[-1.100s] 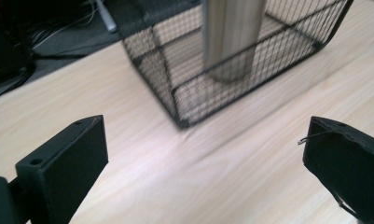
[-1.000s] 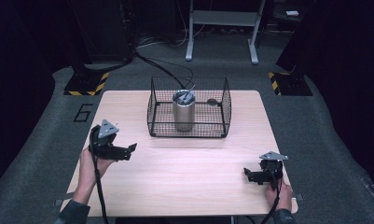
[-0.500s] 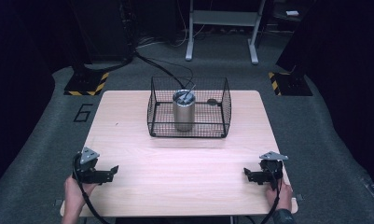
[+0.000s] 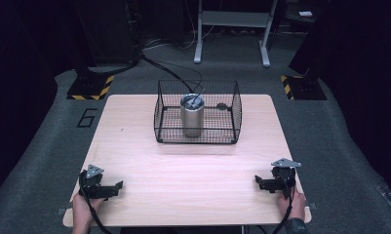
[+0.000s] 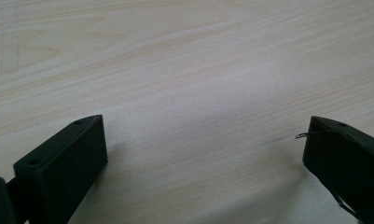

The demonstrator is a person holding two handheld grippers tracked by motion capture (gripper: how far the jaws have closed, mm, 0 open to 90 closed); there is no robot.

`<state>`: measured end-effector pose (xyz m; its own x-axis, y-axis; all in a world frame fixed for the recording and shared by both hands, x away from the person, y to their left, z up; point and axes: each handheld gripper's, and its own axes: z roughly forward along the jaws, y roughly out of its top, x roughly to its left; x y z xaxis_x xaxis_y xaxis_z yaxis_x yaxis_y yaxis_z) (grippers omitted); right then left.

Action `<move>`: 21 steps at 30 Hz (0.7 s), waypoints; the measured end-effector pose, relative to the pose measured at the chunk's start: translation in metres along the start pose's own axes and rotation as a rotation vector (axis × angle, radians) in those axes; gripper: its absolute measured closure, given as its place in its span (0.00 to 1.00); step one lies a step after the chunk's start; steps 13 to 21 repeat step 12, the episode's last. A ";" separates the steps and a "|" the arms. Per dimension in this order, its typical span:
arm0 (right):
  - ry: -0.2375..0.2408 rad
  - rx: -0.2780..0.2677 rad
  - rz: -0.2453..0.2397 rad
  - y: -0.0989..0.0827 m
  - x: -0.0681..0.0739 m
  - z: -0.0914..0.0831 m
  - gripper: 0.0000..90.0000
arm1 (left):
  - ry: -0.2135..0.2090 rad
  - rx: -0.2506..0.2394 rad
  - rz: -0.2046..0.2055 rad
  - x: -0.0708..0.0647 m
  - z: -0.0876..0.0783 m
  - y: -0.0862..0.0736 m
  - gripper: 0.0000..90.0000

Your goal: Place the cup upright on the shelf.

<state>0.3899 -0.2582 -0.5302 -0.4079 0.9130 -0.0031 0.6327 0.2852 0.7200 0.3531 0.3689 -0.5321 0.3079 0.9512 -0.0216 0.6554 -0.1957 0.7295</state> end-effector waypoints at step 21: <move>-0.001 0.000 0.001 0.000 0.000 0.000 0.00 | 0.054 -0.001 -0.025 -0.001 0.005 0.003 0.00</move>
